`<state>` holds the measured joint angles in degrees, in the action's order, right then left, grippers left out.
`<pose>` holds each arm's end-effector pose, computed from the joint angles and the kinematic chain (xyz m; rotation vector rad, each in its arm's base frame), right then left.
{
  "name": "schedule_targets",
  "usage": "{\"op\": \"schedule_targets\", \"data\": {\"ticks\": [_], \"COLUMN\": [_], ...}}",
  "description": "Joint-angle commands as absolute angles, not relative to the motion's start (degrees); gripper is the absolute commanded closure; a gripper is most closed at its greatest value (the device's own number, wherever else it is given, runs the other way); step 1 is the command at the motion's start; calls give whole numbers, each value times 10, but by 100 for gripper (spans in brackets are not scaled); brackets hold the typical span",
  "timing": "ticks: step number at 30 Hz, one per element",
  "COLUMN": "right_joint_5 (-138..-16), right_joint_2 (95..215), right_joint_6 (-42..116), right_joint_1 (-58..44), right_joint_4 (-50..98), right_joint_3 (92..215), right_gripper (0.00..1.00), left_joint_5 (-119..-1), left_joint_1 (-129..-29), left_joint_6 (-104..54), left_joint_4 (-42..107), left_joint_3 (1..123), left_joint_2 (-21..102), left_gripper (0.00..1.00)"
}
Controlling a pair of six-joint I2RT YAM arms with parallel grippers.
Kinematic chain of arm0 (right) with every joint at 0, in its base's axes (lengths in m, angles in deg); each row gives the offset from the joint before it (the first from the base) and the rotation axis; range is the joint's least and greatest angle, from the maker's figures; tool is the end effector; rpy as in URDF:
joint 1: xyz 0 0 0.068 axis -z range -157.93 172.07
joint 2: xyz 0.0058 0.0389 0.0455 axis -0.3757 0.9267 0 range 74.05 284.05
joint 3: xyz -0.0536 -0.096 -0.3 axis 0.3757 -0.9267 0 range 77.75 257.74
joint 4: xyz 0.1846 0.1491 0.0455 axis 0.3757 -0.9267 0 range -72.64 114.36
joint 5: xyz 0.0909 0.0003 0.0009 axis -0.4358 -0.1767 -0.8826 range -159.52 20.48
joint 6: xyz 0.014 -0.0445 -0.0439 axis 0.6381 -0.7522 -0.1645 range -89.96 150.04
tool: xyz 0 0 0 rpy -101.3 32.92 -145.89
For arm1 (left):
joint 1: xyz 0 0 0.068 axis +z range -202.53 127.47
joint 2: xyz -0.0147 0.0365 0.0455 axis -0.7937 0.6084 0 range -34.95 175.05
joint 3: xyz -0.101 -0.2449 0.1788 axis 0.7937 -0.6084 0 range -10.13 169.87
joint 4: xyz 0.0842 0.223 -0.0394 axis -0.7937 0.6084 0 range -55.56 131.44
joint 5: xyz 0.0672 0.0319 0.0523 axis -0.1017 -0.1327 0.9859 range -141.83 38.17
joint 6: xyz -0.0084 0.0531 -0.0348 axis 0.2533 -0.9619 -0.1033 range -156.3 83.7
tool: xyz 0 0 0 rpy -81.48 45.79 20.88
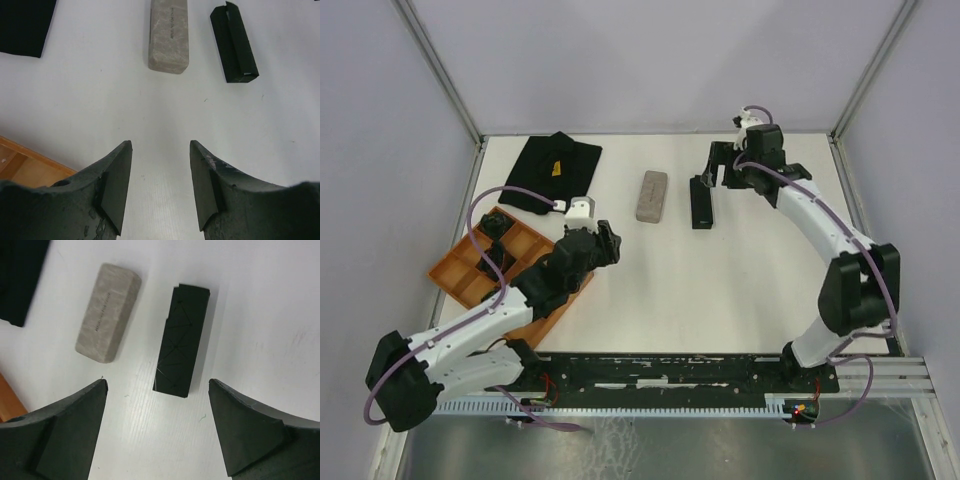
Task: Organize the sunglasses
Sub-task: Reset both arms
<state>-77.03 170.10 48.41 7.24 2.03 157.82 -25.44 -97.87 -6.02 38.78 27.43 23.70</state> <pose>0.3668 0.1038 0.3435 -0.0020 2.2728 0.4572 0.1526 -0.1232 0.3047 -0.0310 1.9868 -0.3973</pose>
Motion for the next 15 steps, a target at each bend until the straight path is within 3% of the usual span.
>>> {"op": "schedule_targets", "data": {"ticks": [1,7,10,15], "right_joint_5": [-773,-770,-754,-713], "right_joint_2": [1591,1419,1328,1153], "right_joint_6": [496,503,496,496], "right_joint_1": [75,75,75,74], "right_joint_4": [116,153,135,99], "right_joint_3": [1509,1374,1318,1233], "right_gripper": [8,6,6,5], "left_joint_5": [-238,-202,-184,-145], "left_joint_1": [-976,-976,-976,-975], "left_joint_6": [-84,-100,-108,-112], "left_joint_4": [375,382,403,443], "left_joint_3": [299,291,292,294], "left_joint_2": [186,114,78,21], "left_gripper": [40,24,8,0]}}
